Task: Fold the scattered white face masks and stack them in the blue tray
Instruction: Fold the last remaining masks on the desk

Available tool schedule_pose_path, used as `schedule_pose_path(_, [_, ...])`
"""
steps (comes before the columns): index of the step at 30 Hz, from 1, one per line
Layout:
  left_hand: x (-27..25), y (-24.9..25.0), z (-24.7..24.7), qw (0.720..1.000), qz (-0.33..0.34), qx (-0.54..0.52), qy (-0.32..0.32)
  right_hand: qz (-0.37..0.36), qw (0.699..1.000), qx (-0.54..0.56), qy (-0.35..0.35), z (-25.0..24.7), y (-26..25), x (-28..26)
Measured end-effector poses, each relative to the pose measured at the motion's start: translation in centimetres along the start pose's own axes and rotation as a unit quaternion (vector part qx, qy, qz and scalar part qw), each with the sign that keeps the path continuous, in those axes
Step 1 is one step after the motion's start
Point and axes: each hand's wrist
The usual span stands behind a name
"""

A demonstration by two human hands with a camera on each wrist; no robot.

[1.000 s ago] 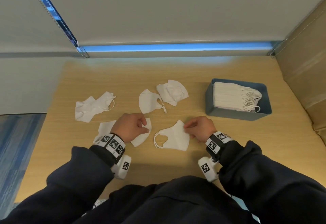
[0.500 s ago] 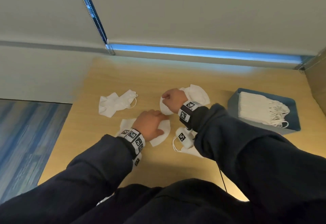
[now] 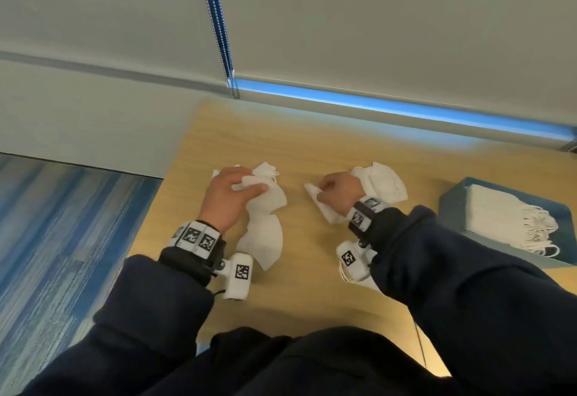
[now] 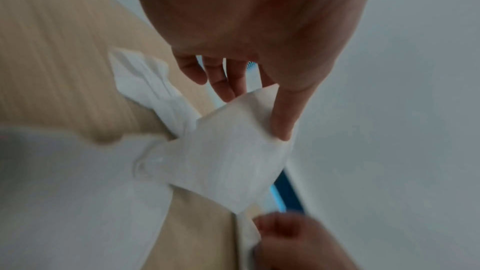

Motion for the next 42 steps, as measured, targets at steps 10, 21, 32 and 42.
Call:
schedule_pose_path(10, [-3.2, 8.1, -1.1, 0.967, 0.152, 0.002, -0.205, 0.047, 0.807, 0.587, 0.032, -2.9, -2.4, -7.0])
schedule_pose_path(21, [-1.5, 6.6, 3.5, 0.966, 0.053, -0.063, -0.247, 0.015, 0.851, 0.521, 0.054, -2.7, -3.5, -12.1])
schedule_pose_path(32, [-2.4, 3.5, 3.1, 0.923, 0.049, 0.083, -0.373, 0.018, 0.873, 0.474, 0.113, -5.0, -1.8, -12.8])
schedule_pose_path(42, [-2.2, 1.8, 0.7, 0.934, 0.029, 0.033, -0.354, 0.046, 0.845, 0.523, 0.098, -6.1, 0.2, -13.5])
Point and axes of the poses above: each hand's wrist, its own x-axis towards the middle knuckle, its own z-axis out of the palm, y = z × x, and after that the axes turned 4 degrees about -z, right-handed
